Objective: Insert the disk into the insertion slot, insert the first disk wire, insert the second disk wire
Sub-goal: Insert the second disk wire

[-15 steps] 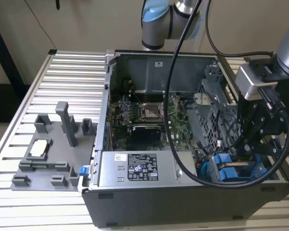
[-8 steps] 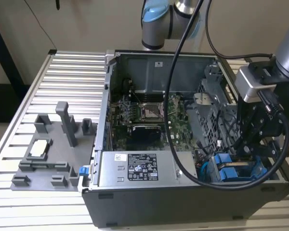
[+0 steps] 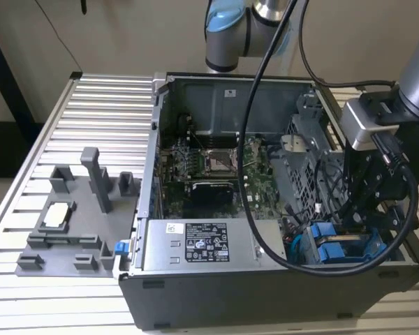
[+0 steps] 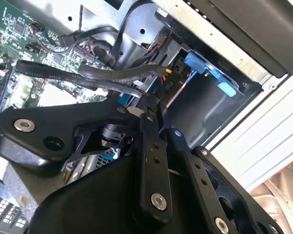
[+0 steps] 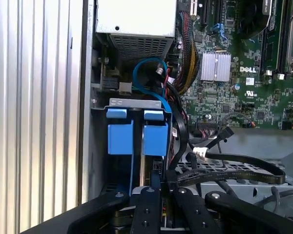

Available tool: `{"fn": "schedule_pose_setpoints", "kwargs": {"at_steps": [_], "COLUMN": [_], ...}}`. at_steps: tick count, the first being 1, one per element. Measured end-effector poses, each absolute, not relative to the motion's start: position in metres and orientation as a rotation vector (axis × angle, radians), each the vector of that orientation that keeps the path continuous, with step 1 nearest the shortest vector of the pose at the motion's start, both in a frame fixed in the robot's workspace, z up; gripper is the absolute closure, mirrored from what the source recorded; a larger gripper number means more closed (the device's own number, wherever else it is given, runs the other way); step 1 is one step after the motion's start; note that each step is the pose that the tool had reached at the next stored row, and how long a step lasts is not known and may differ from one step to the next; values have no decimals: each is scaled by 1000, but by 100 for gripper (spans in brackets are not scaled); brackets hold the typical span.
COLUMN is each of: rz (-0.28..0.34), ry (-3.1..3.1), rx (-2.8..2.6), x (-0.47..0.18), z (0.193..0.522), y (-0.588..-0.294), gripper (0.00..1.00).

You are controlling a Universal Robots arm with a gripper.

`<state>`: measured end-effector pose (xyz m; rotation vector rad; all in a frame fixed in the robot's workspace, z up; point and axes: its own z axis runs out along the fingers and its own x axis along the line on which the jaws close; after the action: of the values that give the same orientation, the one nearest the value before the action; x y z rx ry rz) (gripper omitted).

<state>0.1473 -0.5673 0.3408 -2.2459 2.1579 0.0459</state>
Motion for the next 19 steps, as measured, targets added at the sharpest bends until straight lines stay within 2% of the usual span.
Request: {"fn": "schedule_pose_setpoints", "kwargs": {"at_steps": [13, 16, 17, 19], "rz": [45, 45, 45, 46], "ry": [2172, 2172, 2172, 2173], "rx": [-2232, -2232, -2232, -2232], "x": [148, 148, 148, 148], "z": [338, 338, 337, 338], "y": [-567, -567, -567, -567], "gripper": [84, 82, 76, 76]}}
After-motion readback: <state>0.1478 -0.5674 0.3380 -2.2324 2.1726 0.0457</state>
